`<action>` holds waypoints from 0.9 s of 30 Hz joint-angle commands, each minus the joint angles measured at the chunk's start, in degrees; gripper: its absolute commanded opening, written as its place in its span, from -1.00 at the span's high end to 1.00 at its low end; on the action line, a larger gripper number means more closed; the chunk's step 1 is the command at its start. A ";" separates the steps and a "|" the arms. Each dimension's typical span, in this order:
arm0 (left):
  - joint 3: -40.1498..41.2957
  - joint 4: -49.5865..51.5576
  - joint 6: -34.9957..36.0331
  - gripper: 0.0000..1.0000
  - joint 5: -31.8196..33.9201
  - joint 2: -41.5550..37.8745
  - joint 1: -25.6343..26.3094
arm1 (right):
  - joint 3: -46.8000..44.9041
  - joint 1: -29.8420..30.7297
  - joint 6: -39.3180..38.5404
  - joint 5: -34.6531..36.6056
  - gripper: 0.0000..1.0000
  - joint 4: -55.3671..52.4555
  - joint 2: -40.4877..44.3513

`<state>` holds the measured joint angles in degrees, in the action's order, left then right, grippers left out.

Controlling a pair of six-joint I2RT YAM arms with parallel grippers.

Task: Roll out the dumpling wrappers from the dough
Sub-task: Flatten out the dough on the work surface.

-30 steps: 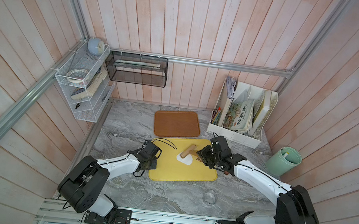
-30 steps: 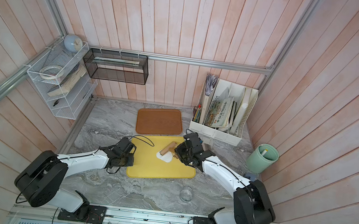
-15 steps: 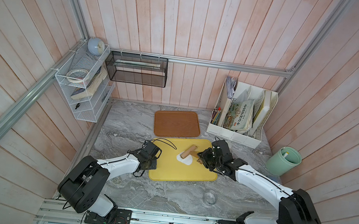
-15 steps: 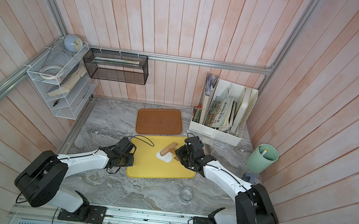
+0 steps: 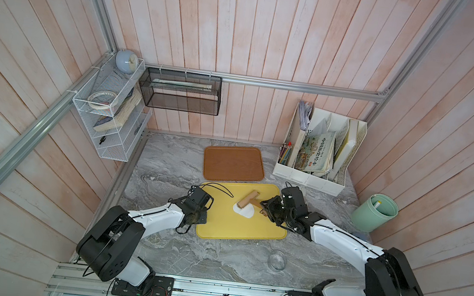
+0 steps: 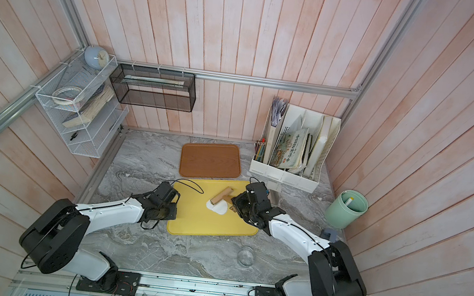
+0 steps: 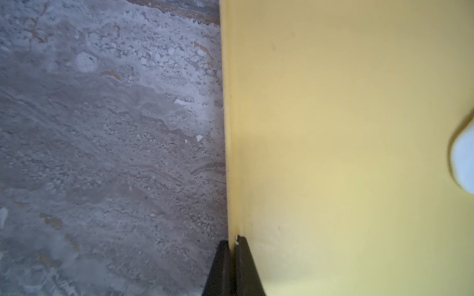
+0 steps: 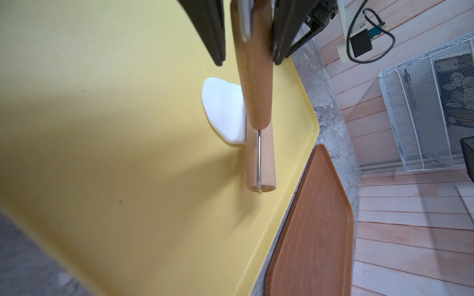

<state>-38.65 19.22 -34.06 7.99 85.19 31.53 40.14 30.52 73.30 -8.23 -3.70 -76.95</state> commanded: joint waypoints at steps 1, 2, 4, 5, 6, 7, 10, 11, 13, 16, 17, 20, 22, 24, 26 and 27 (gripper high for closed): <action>2.10 7.77 2.69 1.00 -2.71 3.58 0.90 | -1.29 -4.12 -9.79 5.29 1.00 -15.11 1.00; 2.08 7.85 2.76 1.00 -2.72 3.71 0.90 | 1.27 -5.09 -13.06 2.10 1.00 -12.34 1.35; 1.98 7.89 2.86 1.00 -2.80 3.90 0.90 | 9.71 -6.24 -19.87 -3.23 1.00 -10.36 0.66; 1.98 7.94 2.86 1.00 -2.80 3.81 0.90 | 15.19 -6.27 -24.57 -6.23 1.00 -10.27 -0.31; 1.96 7.88 3.10 1.00 -3.12 3.72 0.90 | 21.21 -6.27 -28.97 -8.36 1.00 -12.63 -1.80; 2.10 7.78 3.57 1.00 -3.76 3.67 0.90 | 25.83 -6.28 -32.56 -10.08 1.00 -15.34 -3.23; 2.13 7.63 4.26 1.00 -4.73 3.51 1.47 | 35.69 -6.42 -42.83 -16.34 1.00 -22.64 -7.88; 2.03 7.66 4.18 1.00 -4.64 3.57 1.58 | 37.70 -6.42 -46.02 -18.62 1.00 -25.13 -9.42; 1.93 7.76 4.35 1.00 -4.73 3.67 1.61 | 40.65 -6.44 -51.11 -21.40 1.00 -29.87 -11.95; 1.86 7.87 4.58 1.00 -4.98 3.76 1.74 | 44.74 -6.35 -58.60 -23.81 1.00 -36.76 -15.18; 1.91 7.81 4.62 1.00 -5.00 3.70 1.90 | 45.18 -6.40 -60.28 -24.42 1.00 -38.30 -15.88; 2.09 7.68 4.59 1.00 -5.17 3.57 2.05 | 47.18 -6.33 -63.72 -24.65 1.00 -42.32 -18.48; 1.92 7.67 4.53 1.00 -5.04 3.60 2.13 | 46.74 -5.78 -64.51 -26.38 1.00 -42.43 -19.86; 1.94 7.76 4.40 1.00 -4.85 3.74 2.23 | 46.48 -5.14 -65.05 -28.25 1.00 -42.48 -21.67; 1.88 7.85 4.44 1.00 -4.82 3.76 2.31 | 46.87 -4.59 -65.74 -29.22 1.00 -43.22 -24.00; 1.90 7.85 4.44 1.00 -4.76 3.76 2.31 | 46.81 -4.43 -65.53 -29.93 1.00 -43.01 -24.71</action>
<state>-39.09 19.79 -32.99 8.36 85.45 31.94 85.34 25.21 11.00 -33.39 -44.45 -100.51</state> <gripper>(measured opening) 0.067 0.311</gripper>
